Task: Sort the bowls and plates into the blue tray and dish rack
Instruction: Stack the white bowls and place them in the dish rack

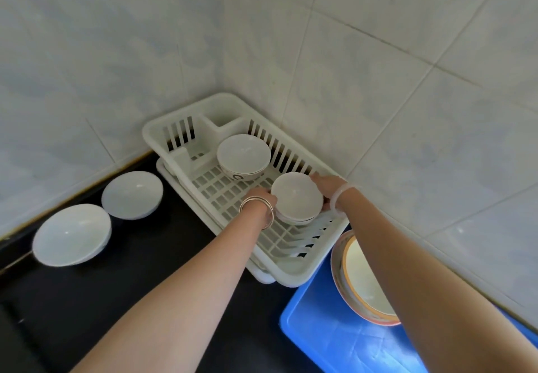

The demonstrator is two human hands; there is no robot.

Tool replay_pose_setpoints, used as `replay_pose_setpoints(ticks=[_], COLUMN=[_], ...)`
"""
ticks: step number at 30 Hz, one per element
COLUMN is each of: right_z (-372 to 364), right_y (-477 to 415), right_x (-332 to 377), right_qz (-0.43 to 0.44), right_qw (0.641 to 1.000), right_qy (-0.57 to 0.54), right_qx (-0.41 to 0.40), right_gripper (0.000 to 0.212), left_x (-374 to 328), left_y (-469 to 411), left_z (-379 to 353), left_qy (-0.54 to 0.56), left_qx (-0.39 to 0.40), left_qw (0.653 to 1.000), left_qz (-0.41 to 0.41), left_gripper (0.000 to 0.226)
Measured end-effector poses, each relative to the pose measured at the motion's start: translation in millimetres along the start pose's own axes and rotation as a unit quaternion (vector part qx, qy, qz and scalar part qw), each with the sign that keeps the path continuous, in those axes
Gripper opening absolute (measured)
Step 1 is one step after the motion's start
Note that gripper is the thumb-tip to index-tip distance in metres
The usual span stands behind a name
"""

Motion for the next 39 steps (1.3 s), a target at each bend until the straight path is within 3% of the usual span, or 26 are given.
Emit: replay_pose_setpoints(ticks=[10,14,17,19,22,26,30,35,39], right_z=[12.6,18.2,5.7,-13.2,-51.3,-123.1,-206.4,-274.8,-302.3], right_y=[10.7,35.0,61.2,79.7,110.3,139.1,135.8,115.3,92.3], right_x=[6.1,22.9,40.6,49.2,65.0,85.6,89.5,88.7,89.8], right_qz=[0.042,0.109,0.166,0.167,0.183,0.217,0.175,0.178,0.177], right_qw=[0.995,0.981,0.981,0.986,0.981,0.972,0.974,0.972,0.966], right_qy=[0.081,0.141,0.075,-0.011,-0.060,-0.047,-0.022,0.091,0.166], right_qx=[-0.039,-0.082,-0.068,-0.025,0.026,0.082,0.144,0.121,0.085], right_gripper=[0.037,0.036,0.034,0.031,0.025,0.022,0.020,0.033,0.033], left_x=[-8.4,-13.0,-20.5,-24.9,-14.7,25.2,78.0,136.6,163.4], left_y=[23.0,34.9,53.1,69.0,94.8,130.4,155.0,166.5,158.9], left_z=[-2.8,10.6,31.2,50.1,94.2,166.1,232.2,293.5,321.0], left_qy=[0.063,0.080,0.083,0.065,0.055,0.038,0.049,0.100,0.138], left_qx=[0.049,0.038,0.024,0.018,-0.038,-0.152,-0.275,-0.400,-0.440], left_qw=[0.997,0.996,0.995,0.993,0.989,0.977,0.954,0.910,0.887], left_qz=[-0.009,-0.028,-0.056,-0.098,-0.131,-0.145,-0.108,-0.037,-0.015], left_gripper=[0.038,0.031,0.015,0.021,0.038,0.034,0.035,0.037,0.047])
Point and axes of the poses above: each hand's wrist, its own y-axis away from the middle knuckle, its own z-axis out of the back of the hand, x = y × z, the point moved 9 cm from there along -y, towards the middle knuckle, and after that the axes turned 3 degrees about x, right-handed, at the moved point
